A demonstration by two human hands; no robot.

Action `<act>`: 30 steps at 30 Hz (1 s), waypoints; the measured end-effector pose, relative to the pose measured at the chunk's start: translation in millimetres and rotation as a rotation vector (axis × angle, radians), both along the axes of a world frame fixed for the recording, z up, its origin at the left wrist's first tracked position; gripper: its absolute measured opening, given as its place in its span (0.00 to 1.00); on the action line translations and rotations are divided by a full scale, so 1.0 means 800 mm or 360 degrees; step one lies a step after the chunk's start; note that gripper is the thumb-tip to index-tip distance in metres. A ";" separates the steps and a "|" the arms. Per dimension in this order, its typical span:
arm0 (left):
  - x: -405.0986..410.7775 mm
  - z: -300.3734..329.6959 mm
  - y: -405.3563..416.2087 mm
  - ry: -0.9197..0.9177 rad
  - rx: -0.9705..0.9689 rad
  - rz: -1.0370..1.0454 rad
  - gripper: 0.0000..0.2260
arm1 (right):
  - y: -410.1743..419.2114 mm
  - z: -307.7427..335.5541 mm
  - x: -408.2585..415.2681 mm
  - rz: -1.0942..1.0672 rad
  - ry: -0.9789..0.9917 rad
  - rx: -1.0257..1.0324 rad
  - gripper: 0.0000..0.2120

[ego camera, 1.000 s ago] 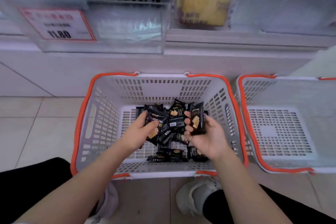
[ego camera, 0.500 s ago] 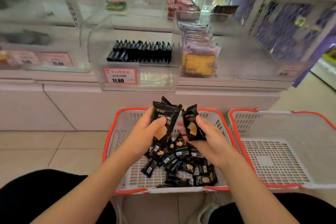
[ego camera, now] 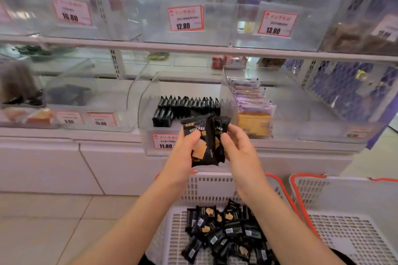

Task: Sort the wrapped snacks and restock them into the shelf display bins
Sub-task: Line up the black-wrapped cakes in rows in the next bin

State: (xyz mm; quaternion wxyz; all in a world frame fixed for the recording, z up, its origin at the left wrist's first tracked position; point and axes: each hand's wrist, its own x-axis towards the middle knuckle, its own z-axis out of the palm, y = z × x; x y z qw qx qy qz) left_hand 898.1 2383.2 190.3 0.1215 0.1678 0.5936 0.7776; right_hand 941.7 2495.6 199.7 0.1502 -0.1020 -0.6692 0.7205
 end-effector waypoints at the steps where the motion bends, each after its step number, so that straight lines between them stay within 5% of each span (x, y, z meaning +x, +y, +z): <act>1: -0.011 0.007 -0.002 -0.0022 0.0045 0.0013 0.18 | -0.006 0.006 -0.009 0.0067 0.0038 -0.0012 0.12; 5: -0.058 0.027 -0.010 -0.0031 0.0048 -0.0066 0.10 | -0.020 0.028 -0.054 0.0325 0.0072 0.0224 0.21; 9: -0.112 0.048 -0.026 -0.0052 -0.0115 -0.0174 0.13 | -0.013 0.052 -0.111 0.0313 -0.0028 0.0455 0.20; 11: -0.140 0.058 -0.038 0.0054 -0.0549 0.0002 0.16 | -0.004 0.055 -0.145 0.0241 -0.0177 0.0641 0.20; 14: -0.182 0.061 -0.054 0.0589 -0.1582 0.0271 0.12 | 0.009 0.041 -0.192 0.0216 -0.0443 0.0895 0.16; 21: -0.236 0.032 -0.025 0.1349 -0.2928 -0.0171 0.09 | 0.002 -0.009 -0.262 0.0558 -0.1045 0.1707 0.18; 26: -0.268 0.021 -0.024 0.1080 -0.2997 -0.0563 0.16 | -0.011 -0.027 -0.288 0.0573 -0.1003 0.1900 0.23; 30: -0.275 0.016 -0.020 0.0972 -0.2932 -0.0649 0.26 | -0.002 -0.018 -0.287 0.0756 -0.0931 0.1181 0.16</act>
